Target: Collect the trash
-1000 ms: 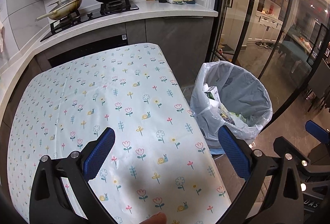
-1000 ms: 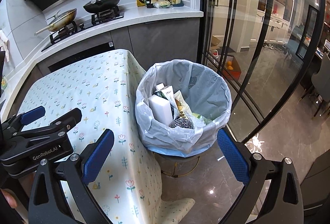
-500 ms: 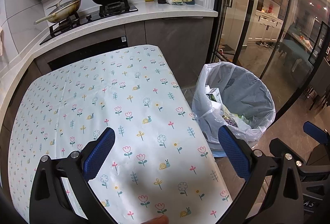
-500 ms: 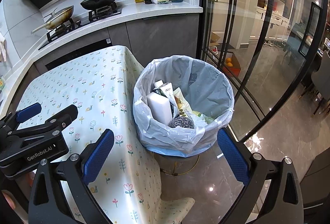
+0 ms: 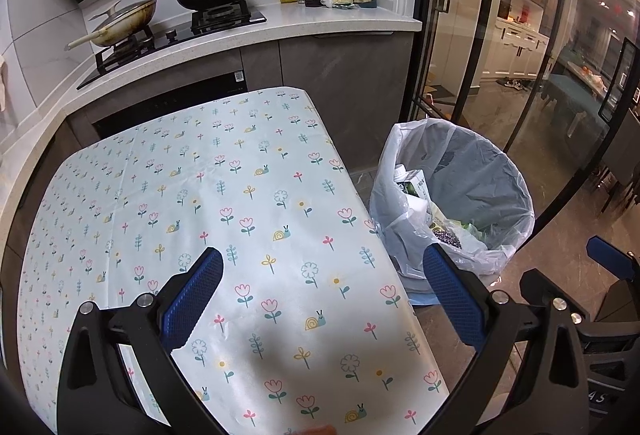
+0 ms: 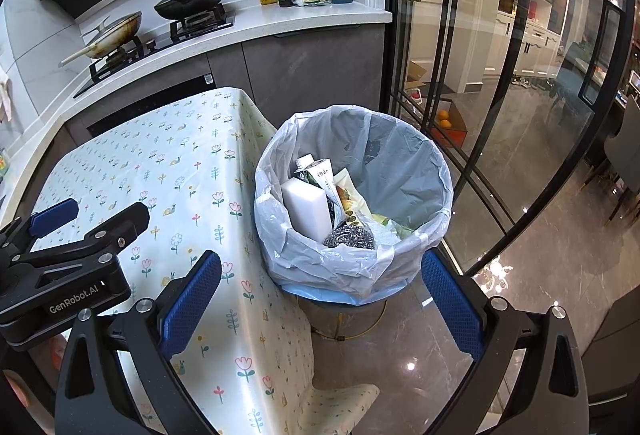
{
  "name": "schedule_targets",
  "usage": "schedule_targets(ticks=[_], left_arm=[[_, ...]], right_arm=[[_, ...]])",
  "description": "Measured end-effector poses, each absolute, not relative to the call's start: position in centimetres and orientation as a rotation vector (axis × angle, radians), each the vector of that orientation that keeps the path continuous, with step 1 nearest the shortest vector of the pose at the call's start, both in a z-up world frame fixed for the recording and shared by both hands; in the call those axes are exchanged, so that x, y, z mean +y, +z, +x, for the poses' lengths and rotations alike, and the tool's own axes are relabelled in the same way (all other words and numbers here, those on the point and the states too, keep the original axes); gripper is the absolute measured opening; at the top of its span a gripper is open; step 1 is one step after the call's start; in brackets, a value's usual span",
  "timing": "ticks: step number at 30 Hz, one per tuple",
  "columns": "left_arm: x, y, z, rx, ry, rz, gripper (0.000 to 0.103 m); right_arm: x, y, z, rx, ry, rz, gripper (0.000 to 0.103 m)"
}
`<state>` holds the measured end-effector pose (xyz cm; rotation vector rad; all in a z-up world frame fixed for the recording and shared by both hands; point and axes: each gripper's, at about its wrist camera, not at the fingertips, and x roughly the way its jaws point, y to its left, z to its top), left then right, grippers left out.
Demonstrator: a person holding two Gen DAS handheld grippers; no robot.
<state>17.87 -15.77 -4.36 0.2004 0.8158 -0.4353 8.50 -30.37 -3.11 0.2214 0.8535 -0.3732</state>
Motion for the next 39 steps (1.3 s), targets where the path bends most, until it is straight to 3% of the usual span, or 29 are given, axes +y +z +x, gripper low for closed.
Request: schedule_targets(ticks=[39], left_arm=[[-15.38,-5.10,17.93,0.847,-0.407,0.182,0.096]], right_arm=[[-30.76,-3.71,8.47,0.863,-0.365,0.214,0.097]])
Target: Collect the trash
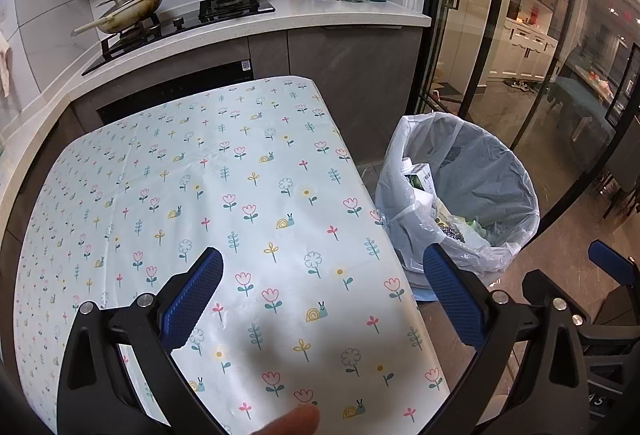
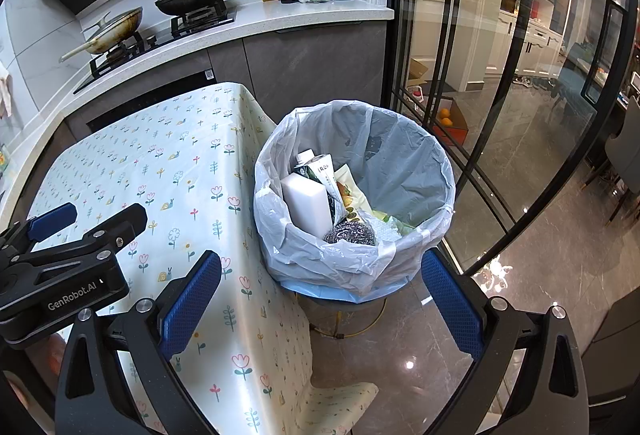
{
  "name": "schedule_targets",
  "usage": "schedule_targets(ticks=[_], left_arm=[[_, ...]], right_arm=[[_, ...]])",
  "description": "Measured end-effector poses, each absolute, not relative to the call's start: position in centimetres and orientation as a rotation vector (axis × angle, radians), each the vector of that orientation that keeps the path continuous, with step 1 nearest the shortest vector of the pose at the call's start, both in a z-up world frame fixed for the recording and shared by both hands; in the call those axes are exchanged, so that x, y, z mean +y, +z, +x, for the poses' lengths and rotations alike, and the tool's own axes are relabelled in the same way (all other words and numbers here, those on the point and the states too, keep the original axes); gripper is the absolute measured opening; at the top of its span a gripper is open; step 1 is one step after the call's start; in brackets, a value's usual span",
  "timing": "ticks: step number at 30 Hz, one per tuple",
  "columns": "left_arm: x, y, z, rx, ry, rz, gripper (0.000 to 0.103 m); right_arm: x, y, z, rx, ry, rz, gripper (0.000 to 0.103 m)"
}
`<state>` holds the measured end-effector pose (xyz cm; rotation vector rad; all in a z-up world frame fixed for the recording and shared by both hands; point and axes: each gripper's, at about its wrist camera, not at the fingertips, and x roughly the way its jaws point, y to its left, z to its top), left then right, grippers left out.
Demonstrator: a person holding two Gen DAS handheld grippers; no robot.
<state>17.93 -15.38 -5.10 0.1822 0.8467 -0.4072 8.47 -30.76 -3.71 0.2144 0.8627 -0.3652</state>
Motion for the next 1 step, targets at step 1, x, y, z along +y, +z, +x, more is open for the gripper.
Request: schedule_targets(ticks=[1], left_arm=[[-15.39,-5.14,17.94,0.848,-0.405,0.183,0.096]], right_arm=[[-30.71,-3.73,8.48,0.863,-0.364,0.214,0.097]])
